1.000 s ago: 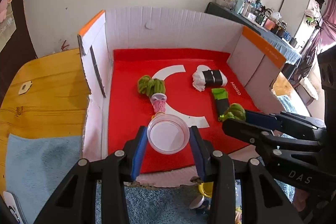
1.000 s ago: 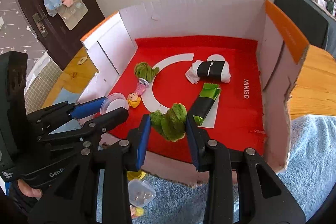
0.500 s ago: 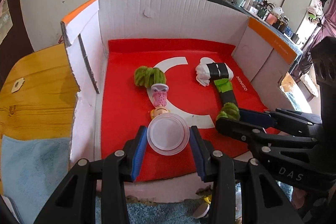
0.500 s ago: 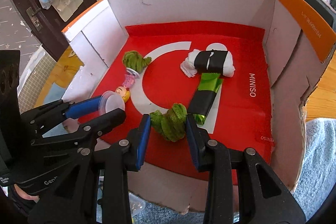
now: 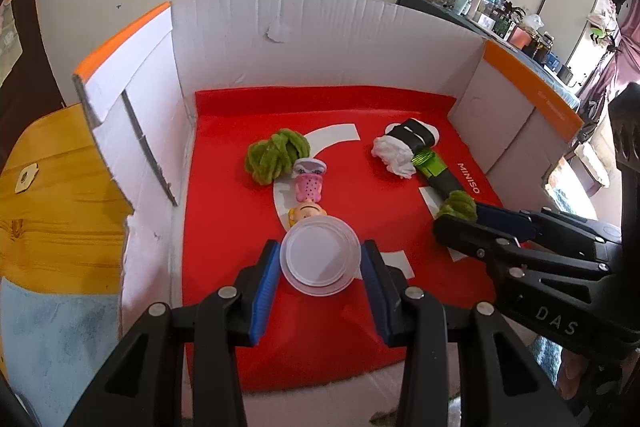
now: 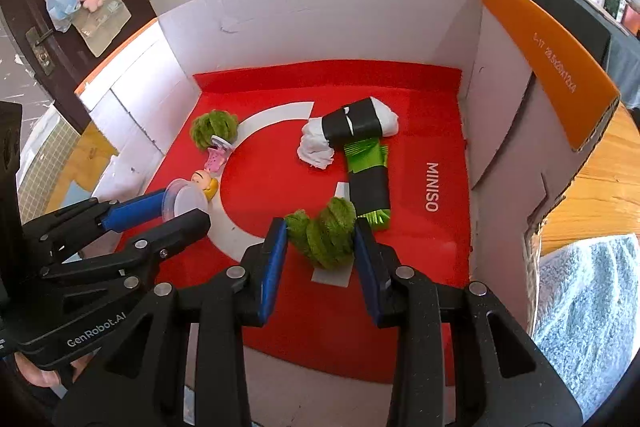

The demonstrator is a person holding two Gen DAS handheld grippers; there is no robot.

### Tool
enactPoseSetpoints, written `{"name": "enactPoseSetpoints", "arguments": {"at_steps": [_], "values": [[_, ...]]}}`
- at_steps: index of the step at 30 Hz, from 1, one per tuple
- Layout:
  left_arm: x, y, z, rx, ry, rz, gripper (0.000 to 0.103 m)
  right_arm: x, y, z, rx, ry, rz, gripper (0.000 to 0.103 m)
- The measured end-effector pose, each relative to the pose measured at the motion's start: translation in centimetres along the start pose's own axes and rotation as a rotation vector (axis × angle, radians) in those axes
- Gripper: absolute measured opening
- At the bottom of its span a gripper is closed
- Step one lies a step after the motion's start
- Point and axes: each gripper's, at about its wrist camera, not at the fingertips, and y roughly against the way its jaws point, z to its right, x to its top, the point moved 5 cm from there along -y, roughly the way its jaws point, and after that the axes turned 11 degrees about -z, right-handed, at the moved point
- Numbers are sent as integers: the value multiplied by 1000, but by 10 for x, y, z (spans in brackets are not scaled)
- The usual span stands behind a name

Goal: Organize objects
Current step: 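Lower the leafy toy and white dish onto the red floor, open both tools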

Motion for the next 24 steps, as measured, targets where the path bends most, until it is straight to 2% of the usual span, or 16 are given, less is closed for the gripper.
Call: {"name": "enactPoseSetpoints", "arguments": {"at_steps": [8,24], "values": [[8,-4,-3,10,15,5,43,2,-2,1,-27,4,6,32],[9,-9,-5,11,21,1,43,1,-4,2,-4,-12,6,35]]}}
